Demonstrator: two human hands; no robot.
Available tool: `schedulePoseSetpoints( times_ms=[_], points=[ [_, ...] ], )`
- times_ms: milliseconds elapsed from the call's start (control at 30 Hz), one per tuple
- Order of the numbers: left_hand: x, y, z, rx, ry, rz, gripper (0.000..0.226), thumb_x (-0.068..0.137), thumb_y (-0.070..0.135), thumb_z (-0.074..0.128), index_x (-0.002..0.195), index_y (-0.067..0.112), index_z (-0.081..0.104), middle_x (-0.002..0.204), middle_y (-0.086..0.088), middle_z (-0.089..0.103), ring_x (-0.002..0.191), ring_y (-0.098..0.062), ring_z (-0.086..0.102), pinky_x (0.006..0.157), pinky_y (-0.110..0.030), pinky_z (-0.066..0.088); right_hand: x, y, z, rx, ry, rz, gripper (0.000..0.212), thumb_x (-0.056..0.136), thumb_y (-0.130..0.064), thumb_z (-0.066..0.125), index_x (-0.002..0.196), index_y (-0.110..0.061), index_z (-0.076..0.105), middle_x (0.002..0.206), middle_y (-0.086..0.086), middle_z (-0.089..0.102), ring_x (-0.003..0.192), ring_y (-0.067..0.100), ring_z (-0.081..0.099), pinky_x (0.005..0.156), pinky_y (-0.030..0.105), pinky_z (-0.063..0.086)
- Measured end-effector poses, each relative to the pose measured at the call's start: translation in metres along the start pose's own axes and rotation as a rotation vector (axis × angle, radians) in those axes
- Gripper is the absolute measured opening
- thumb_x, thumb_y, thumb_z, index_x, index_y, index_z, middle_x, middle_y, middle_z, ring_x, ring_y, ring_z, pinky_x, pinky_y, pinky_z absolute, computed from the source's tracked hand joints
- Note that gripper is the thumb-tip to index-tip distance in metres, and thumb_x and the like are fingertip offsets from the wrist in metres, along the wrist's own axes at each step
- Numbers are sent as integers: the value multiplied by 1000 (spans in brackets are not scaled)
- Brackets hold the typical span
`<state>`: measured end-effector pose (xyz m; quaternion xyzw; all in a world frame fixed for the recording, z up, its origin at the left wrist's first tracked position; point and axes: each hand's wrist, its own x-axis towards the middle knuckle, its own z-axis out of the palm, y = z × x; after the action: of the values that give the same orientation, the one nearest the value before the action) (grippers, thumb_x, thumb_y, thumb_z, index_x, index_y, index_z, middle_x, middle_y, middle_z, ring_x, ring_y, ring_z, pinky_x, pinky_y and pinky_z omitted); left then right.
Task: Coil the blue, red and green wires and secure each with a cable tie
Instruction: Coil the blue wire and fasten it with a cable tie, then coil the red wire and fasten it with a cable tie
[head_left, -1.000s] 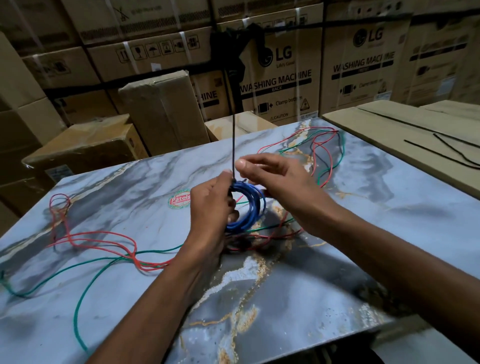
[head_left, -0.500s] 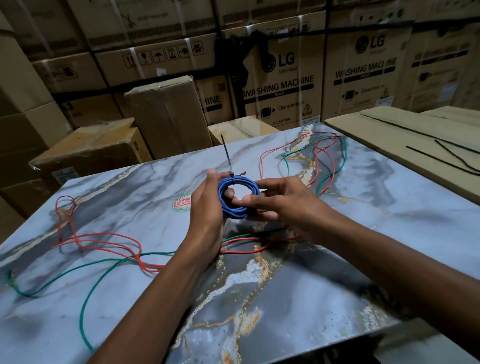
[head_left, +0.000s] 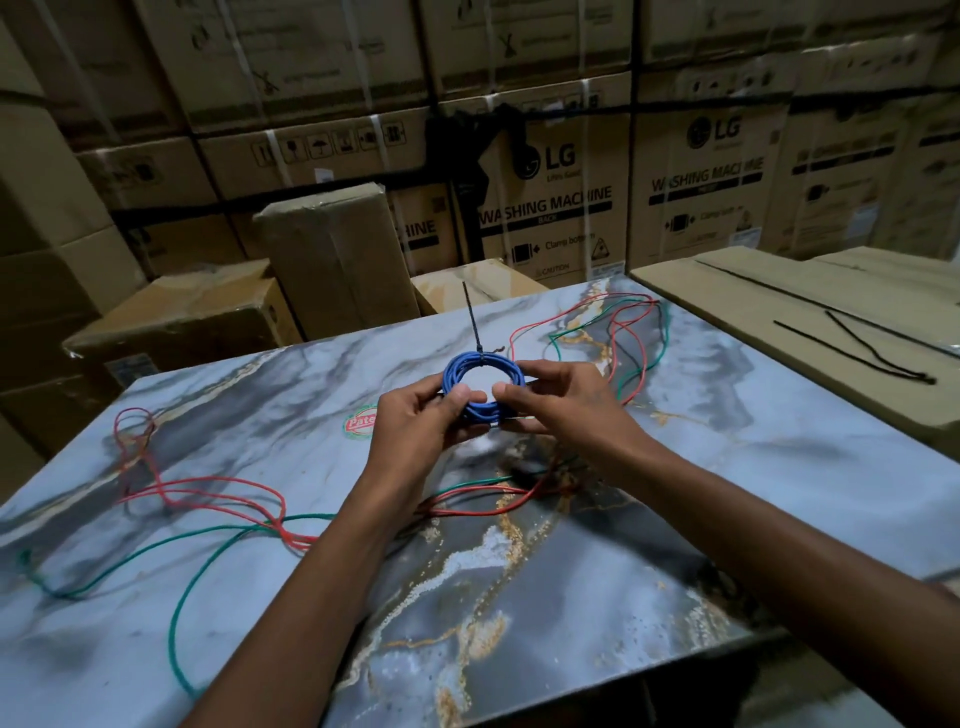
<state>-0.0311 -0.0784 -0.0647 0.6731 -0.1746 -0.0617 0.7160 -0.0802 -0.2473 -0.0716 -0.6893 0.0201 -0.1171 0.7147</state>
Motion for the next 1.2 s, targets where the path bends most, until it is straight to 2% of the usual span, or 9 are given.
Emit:
schedulePoseSetpoints(
  times_ms=[133,233,367,433,500,667,833,1033,1200],
  points=[
    [-4,7,-6,13,21,11,22,100,7,57,117,0,68,99,-16,77,92,-29,76,83,-35,61,-3,-6,2,-4,-18,4,58,89,-12,79,142,-9,55,113,17,74,97,21,77,83,29,62],
    [-13,14,-11,36,21,26,22,99,7,59,117,0,69,97,-14,77,91,-27,76,81,-33,61,-9,-12,4,27,-43,4,59,88,-5,78,142,-14,56,108,21,74,95,27,77,84,34,63],
    [-28,19,-21,-7,60,21,28,97,4,61,126,4,65,104,-16,76,93,-29,75,83,-37,61,-19,-17,17,123,-67,3,51,87,1,77,135,-6,61,106,23,75,96,31,76,85,36,63],
    [-36,23,-28,-16,92,20,34,97,1,61,130,9,60,111,-17,72,89,-26,76,77,-34,62,-25,-19,27,166,-79,12,47,87,2,76,132,-3,62,103,23,76,95,32,77,85,35,63],
    [-47,29,-37,25,101,35,29,96,1,62,123,13,63,110,-17,72,83,-22,76,68,-28,61,-31,-20,36,197,-103,30,46,86,2,76,131,-3,63,102,24,76,95,33,76,85,35,63],
    [-75,43,-71,247,190,68,31,98,16,64,128,13,65,107,-9,74,77,-20,76,62,-30,61,-40,-23,65,260,-179,91,47,84,5,78,128,-5,65,102,24,76,97,35,76,88,39,62],
    [-110,56,-122,333,384,82,21,102,27,56,112,18,72,101,-1,76,82,-17,73,61,-33,59,-52,-26,114,307,-282,169,46,82,9,77,125,-3,66,99,24,76,90,36,76,82,36,63],
    [-156,54,-199,318,636,35,28,101,28,54,94,12,75,87,-4,75,76,-20,68,63,-33,55,-76,-24,185,336,-408,225,45,83,12,75,125,3,64,110,31,72,85,36,73,83,39,64],
    [-185,38,-231,366,694,-26,25,99,21,54,92,9,75,88,-9,74,77,-25,67,65,-34,54,-96,-24,231,230,-493,226,43,82,11,76,123,2,66,110,28,73,87,34,76,79,37,64]
  ],
)
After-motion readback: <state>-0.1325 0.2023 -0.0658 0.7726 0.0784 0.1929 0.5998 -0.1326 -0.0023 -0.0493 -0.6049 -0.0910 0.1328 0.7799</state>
